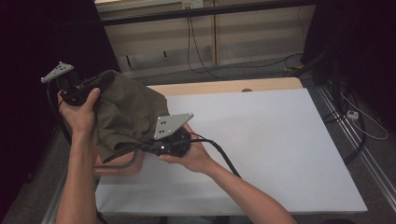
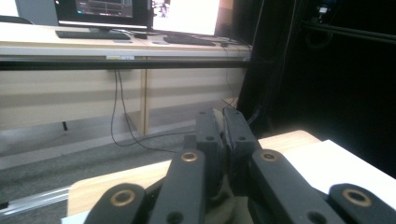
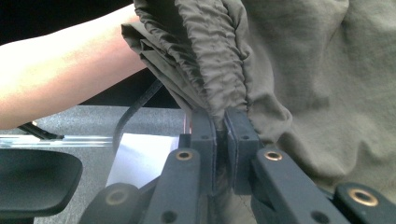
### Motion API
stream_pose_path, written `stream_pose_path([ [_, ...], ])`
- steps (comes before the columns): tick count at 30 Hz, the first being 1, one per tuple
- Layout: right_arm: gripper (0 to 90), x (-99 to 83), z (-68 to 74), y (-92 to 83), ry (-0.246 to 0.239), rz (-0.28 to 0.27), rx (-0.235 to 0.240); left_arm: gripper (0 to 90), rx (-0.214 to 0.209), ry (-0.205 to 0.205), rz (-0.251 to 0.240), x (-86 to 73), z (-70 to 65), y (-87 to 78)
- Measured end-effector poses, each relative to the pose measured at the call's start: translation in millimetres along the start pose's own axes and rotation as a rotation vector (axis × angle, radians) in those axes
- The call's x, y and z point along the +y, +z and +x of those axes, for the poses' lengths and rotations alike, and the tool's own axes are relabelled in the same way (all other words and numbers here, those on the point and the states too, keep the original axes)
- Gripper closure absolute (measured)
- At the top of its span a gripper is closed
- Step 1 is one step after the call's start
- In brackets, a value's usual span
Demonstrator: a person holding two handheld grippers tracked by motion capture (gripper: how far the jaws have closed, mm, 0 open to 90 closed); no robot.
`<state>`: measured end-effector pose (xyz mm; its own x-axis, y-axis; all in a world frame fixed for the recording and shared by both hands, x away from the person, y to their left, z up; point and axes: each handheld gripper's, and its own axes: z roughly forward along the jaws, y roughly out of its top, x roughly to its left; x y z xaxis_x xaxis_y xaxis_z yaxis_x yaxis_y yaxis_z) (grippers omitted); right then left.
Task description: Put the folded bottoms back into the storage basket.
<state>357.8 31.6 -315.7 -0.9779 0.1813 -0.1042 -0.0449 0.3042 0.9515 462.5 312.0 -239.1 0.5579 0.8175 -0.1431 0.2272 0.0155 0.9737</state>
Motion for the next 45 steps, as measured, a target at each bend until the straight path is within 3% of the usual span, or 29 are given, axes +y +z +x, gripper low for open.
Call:
stream_pose_path([
  [27, 84.1, 29.9, -1.9, 35.9, -0.018, 0.008, 0.023, 86.7, 0.066, -0.018, -0.028, 12.6, 33.6, -33.1],
  [45, 84.1, 34.9, -4.1, 63.2, -0.013, 0.028, 0.039, 86.7, 0.093, -0.054, -0.011, 3.7, 63.3, -40.4],
])
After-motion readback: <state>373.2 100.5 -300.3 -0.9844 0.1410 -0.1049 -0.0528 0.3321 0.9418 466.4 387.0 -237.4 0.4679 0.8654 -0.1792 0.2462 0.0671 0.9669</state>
